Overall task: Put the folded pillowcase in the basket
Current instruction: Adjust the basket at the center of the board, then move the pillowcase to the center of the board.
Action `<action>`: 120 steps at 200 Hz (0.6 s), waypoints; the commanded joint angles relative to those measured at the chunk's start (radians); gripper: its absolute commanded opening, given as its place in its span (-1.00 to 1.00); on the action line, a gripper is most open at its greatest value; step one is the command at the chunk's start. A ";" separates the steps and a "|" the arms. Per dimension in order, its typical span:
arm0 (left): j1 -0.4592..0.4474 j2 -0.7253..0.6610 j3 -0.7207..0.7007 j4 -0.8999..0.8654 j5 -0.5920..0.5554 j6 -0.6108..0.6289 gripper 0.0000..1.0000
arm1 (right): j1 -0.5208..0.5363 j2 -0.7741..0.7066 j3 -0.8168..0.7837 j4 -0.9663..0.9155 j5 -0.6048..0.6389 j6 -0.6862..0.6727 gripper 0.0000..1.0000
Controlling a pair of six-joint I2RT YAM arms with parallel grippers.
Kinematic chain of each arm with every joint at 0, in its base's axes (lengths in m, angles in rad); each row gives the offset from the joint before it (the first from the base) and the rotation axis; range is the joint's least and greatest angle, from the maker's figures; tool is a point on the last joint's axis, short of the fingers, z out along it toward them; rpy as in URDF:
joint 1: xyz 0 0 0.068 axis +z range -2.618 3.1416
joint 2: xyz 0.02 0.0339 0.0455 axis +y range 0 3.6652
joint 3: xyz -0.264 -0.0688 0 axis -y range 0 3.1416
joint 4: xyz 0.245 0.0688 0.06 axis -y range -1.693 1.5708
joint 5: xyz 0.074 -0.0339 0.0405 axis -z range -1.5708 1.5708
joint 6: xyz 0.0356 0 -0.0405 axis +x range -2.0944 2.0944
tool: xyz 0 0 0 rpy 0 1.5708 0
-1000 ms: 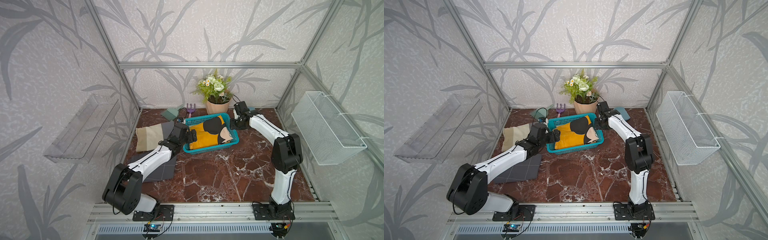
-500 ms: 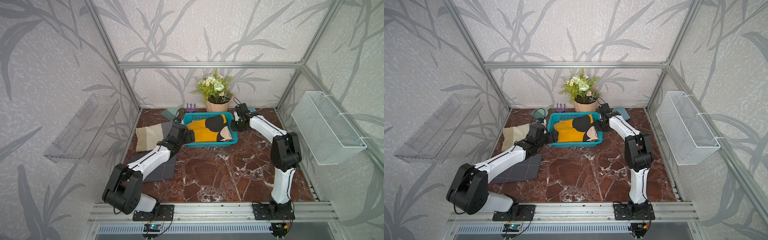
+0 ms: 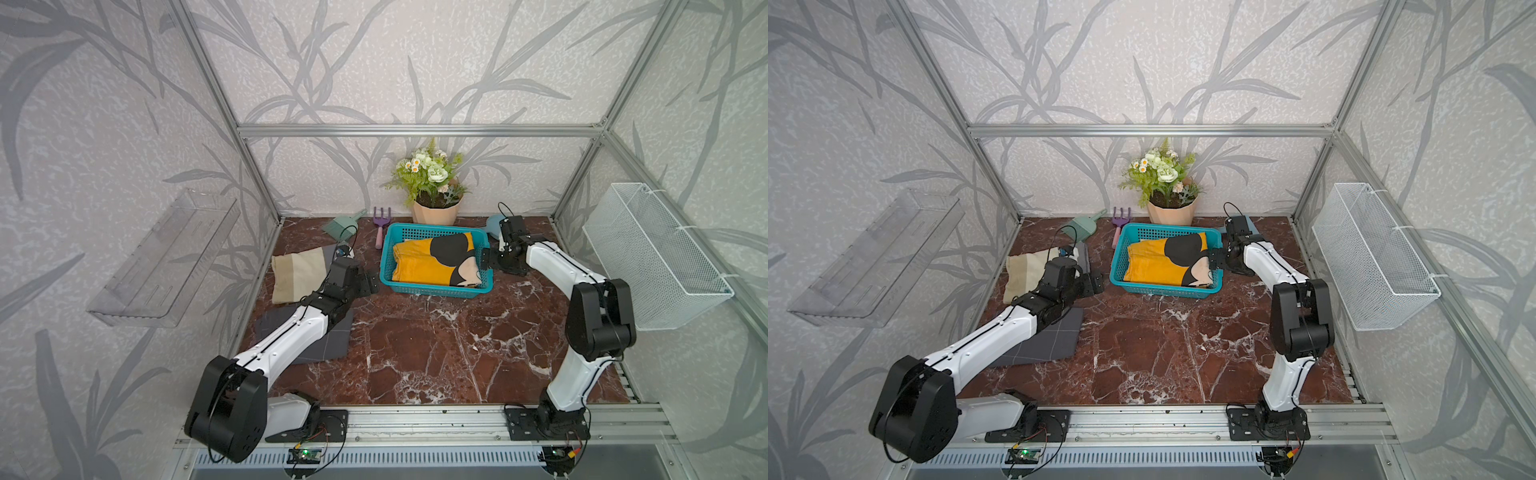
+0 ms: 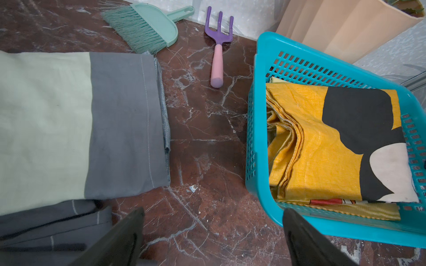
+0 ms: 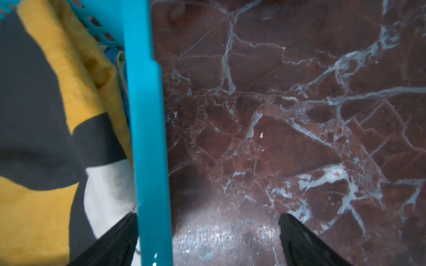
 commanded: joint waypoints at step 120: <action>-0.002 0.048 -0.283 -0.150 -0.175 -0.298 0.92 | 0.250 -0.501 -0.262 -0.001 -0.057 0.139 0.98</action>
